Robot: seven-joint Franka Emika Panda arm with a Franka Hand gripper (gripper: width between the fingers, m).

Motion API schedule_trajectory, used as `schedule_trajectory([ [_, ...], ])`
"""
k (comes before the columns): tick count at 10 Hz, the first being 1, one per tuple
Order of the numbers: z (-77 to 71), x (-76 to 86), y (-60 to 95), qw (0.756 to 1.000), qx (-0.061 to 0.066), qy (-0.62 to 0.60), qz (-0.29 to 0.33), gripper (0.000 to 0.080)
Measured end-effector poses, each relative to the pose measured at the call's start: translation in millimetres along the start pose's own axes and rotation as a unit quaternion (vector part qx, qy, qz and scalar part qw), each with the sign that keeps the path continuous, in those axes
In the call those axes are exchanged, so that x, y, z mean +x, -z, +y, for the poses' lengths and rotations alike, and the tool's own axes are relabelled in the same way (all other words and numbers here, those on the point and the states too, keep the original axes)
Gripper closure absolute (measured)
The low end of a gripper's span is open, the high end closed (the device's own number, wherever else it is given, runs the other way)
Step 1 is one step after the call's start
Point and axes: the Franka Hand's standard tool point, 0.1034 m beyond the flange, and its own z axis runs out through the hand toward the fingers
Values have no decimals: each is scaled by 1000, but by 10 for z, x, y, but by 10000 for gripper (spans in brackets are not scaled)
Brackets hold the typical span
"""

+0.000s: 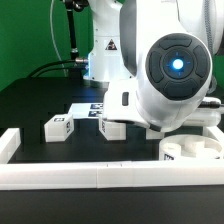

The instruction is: Assemble stool

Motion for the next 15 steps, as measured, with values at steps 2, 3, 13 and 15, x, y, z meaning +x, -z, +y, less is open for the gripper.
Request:
schedule_trajectory([
  [2,0,-1,-1,1000,0,0,0,455],
  [3,0,-1,0,1000,0,0,0,477],
  [13,-102,-566,645,998,-16,31,44,476],
  [15,-149,-499,716,993,-8,32,116,476],
])
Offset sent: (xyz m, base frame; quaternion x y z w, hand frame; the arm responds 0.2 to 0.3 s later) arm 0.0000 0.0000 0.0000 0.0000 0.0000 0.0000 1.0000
